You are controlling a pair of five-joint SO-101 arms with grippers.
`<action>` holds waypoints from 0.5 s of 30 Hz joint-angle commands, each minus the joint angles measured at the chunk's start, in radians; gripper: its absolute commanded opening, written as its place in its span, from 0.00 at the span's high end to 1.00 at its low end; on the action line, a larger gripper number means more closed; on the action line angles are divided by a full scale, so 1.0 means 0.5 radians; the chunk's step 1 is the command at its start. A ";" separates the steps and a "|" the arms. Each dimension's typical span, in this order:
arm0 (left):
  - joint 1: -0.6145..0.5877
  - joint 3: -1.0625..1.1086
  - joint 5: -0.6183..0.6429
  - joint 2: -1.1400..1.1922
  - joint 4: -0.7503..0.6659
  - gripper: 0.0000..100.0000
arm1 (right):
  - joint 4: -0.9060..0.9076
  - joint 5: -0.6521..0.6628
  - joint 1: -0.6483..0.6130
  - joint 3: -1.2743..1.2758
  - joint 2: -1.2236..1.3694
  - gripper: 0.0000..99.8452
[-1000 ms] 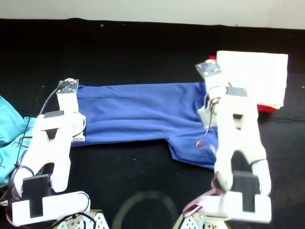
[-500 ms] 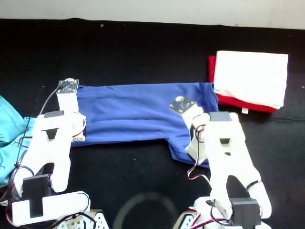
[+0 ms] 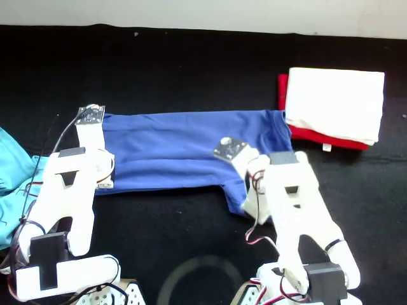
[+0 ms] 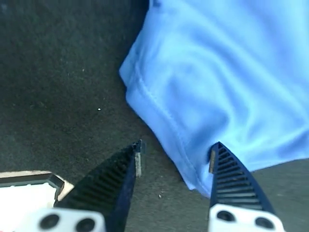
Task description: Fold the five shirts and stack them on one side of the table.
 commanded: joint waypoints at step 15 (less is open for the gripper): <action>0.020 0.014 0.012 -0.002 -0.031 0.99 | -0.097 0.009 -0.275 0.192 -0.051 0.78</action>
